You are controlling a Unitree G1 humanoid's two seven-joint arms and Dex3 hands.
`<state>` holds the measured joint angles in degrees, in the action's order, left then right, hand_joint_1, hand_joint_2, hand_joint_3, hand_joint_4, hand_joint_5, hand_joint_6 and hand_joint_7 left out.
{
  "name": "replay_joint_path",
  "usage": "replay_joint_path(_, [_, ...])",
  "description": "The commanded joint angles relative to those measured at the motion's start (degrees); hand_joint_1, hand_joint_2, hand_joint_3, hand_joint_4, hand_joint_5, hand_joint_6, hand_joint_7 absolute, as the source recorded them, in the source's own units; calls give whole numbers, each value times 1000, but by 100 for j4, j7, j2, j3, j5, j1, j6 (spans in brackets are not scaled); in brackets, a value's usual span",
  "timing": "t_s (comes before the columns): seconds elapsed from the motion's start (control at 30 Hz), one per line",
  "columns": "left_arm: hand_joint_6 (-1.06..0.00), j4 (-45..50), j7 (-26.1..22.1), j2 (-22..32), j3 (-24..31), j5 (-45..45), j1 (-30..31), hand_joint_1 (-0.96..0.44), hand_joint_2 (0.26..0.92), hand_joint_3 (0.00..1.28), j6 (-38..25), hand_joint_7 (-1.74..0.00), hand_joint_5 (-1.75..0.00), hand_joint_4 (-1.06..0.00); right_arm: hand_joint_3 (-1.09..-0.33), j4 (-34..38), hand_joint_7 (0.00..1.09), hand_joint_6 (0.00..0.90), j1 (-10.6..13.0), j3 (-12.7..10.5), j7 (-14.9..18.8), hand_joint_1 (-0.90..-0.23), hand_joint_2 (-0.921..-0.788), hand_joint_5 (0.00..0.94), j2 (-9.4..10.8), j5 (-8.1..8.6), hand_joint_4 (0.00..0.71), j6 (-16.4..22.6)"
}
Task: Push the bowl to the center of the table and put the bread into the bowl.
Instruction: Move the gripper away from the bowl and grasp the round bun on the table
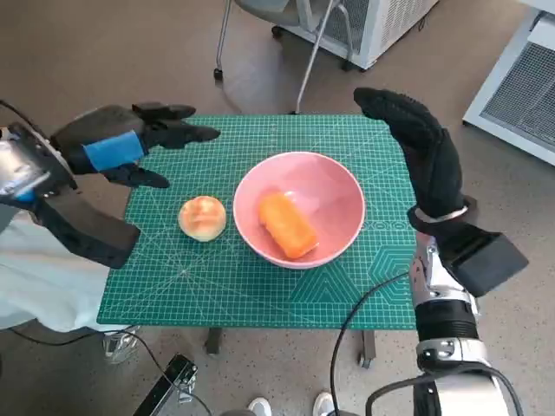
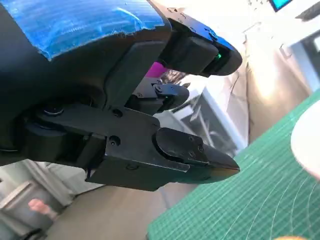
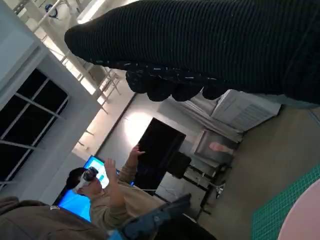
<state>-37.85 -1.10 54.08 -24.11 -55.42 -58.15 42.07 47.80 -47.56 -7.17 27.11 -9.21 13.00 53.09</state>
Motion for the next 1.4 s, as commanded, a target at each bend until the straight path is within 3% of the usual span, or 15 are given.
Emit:
replay_joint_path(0.03, [-465,-359,265,-194,-287,-339,22,-88,871,0,-124,-40,-6,-307,-767,2,671,-1,116,-28,-31,-593,-921,7,-88,-93,308,-33])
replay_joint_path(0.27, [-464,-1021,377,-523,-668,-603,-60,-104,850,0,-313,-29,0,-293,-772,-70,671,-1,171,-49,-70,-595,-921,5,-143,-146,305,-21])
replay_joint_path(0.5, [-435,-1497,29,-748,-989,-656,-131,-132,824,0,-465,-8,0,-259,-773,-192,671,-1,256,-68,-156,-609,-921,5,-222,-236,304,-15])
replay_joint_path(0.73, [-204,-1602,-760,-948,-1126,-578,-83,-258,763,2,-934,0,1,-51,-775,-254,671,-1,306,-71,-268,-611,-921,4,-267,-316,304,-23])
replay_joint_path(0.93, [-125,-1452,-1195,-1077,-1175,-525,-45,-332,733,1,-1184,0,1,-5,-778,-321,669,-1,347,-62,-344,-605,-921,4,-282,-359,303,-41])
replay_joint_path(1.4, [-139,-1900,-733,-1346,-1342,-482,-78,-301,731,3,-1164,-12,0,0,-780,-402,668,-1,389,-63,-350,-594,-921,4,-259,-320,303,-72])
